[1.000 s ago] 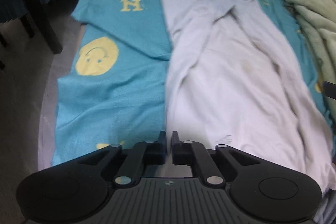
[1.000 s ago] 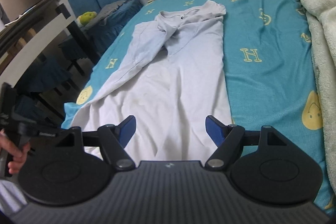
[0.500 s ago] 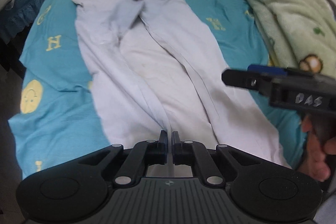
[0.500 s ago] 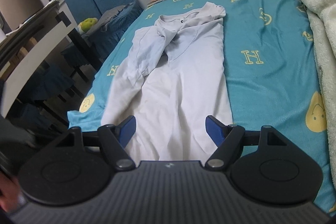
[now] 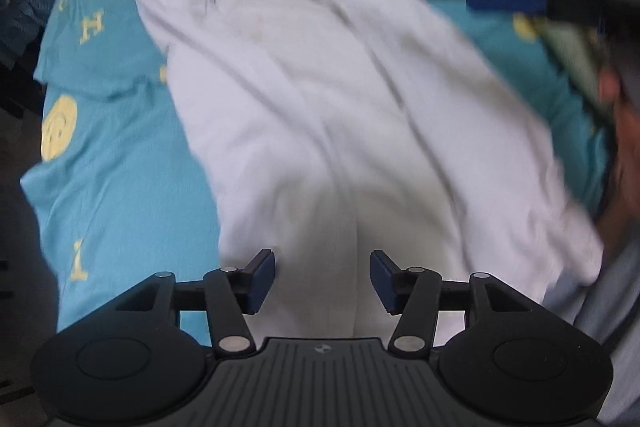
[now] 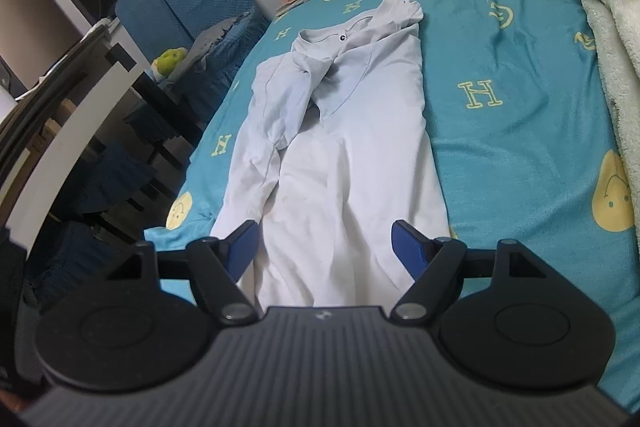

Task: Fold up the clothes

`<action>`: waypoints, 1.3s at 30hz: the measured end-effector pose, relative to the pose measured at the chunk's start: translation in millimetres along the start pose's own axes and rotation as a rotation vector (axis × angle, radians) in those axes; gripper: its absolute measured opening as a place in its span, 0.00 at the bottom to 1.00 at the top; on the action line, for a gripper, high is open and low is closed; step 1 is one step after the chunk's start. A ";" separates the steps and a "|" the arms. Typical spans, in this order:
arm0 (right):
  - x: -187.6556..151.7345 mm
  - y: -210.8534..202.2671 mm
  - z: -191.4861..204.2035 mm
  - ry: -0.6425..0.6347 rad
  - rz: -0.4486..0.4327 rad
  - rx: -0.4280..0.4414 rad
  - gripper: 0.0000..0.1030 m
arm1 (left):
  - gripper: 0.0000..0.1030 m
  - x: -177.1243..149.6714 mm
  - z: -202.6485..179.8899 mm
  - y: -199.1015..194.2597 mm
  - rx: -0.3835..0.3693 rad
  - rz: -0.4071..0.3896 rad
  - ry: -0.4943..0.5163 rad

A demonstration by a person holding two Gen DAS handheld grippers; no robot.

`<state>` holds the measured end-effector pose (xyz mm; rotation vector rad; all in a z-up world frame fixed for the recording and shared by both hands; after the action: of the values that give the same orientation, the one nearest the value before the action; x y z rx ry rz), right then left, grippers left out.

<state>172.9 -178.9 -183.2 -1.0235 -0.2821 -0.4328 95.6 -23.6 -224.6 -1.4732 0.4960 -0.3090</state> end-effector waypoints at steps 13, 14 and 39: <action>-3.9 0.5 -8.4 0.026 0.013 -0.005 0.73 | 0.03 -29.2 -36.7 -39.8 -0.164 -0.022 -0.010; -3.4 -0.6 -8.3 0.027 0.009 -0.003 0.73 | 0.03 -27.9 -38.0 -51.9 -0.205 -0.047 -0.034; 35.1 -25.9 24.6 0.003 -0.055 0.257 0.74 | 0.49 -41.4 -56.1 -113.9 -0.204 -0.462 -0.077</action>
<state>191.0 -176.6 -136.5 -0.7651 -0.3540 -0.4351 43.4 -61.7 -107.8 -1.7870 0.1207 -0.5756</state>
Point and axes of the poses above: each gripper's, at about its wrist camera, not at the fingertips, and y roughly the way its jaws point, z to its left, x to its top, the point moved 10 cm from there along y, roughly the way its jaws point, and after that the axes turned 15 degrees about z, right-handed, at the moved point
